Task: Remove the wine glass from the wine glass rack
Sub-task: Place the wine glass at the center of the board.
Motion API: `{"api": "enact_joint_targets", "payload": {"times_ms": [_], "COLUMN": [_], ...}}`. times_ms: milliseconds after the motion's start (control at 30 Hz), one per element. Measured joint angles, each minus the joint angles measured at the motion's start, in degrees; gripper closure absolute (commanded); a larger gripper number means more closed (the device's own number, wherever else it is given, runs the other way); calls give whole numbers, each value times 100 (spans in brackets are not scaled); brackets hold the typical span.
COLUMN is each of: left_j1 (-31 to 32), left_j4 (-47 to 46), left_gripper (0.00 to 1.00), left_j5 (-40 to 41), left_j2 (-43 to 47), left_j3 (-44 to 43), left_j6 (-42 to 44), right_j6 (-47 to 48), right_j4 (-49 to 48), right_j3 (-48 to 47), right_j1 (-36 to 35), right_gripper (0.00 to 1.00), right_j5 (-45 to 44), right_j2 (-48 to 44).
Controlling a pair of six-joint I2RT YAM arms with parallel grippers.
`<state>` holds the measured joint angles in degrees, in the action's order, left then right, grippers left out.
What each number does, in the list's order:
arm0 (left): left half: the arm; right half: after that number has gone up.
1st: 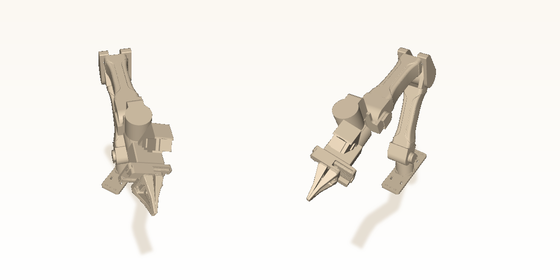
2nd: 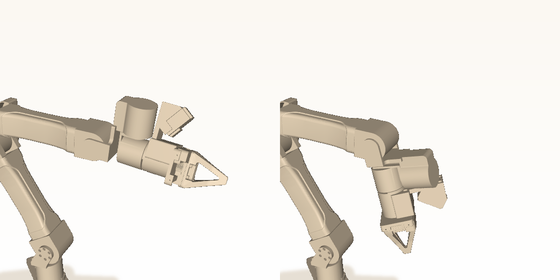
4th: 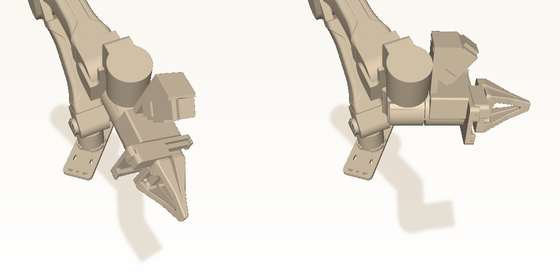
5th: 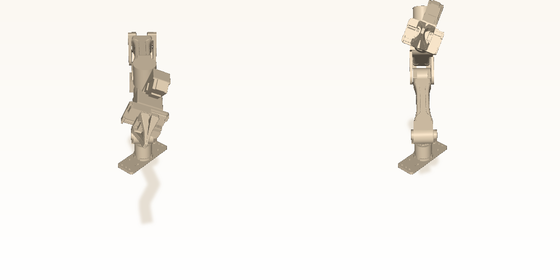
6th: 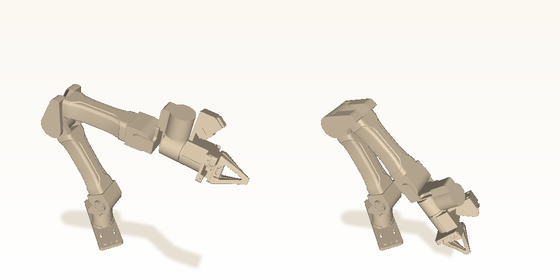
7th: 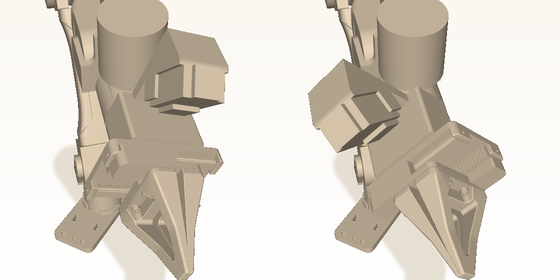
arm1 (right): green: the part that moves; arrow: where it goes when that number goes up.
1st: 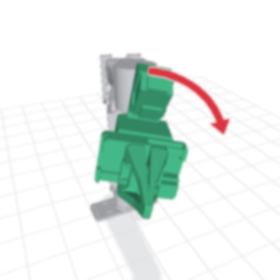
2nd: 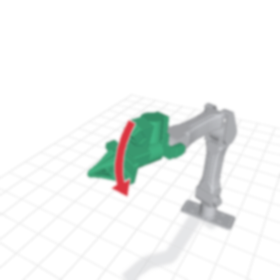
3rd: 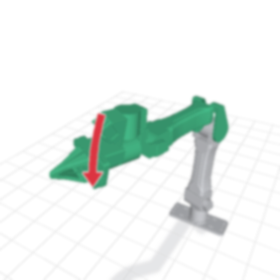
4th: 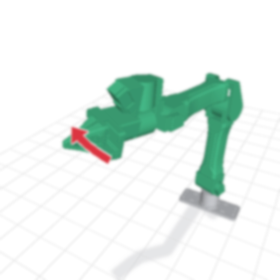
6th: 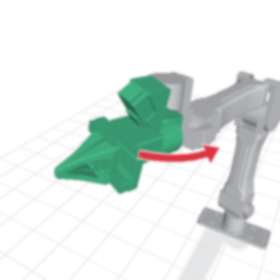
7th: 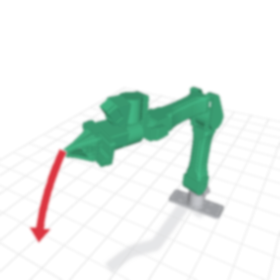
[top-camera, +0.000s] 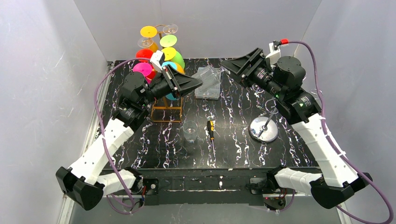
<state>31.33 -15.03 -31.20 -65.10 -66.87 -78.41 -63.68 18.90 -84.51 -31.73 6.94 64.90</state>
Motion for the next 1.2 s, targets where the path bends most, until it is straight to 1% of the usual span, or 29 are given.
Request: {"api": "enact_joint_targets", "payload": {"times_ms": [67,233,300,433,533,600,800,967,1067,1200], "left_j1": [2,17,17,33,83,105,111,133,155,245], "left_j4": [369,826,1021,1353,1401,1401,1606,1821,2103,2837], "left_gripper": [100,100,100,100,100,100,100,100,100,100], "left_j5": [103,264,293,358,409,481,708,807,846,1025], "left_j2": [37,186,197,192,188,188,142,125,125,131], "left_j3": [-142,-297,-385,-544,-664,-713,-713,-715,-754,-1016], "left_j6": [197,570,699,927,1099,1185,1394,1515,1663,2087], "right_j6": [0,37,44,81,262,363,566,848,1097,1517], "right_j4": [-9,-114,-179,-249,-175,-83,55,455,807,1322], "right_j3": [4,33,79,127,199,262,293,166,-96,-684], "right_j1": [0,-17,-20,-20,-59,-105,-140,-140,-140,-140], "right_gripper": [62,52,45,26,16,11,3,2,2,2], "right_j5": [35,219,271,334,466,570,651,490,334,127], "right_j2": [7,2,-2,7,11,37,61,74,129,363]}}
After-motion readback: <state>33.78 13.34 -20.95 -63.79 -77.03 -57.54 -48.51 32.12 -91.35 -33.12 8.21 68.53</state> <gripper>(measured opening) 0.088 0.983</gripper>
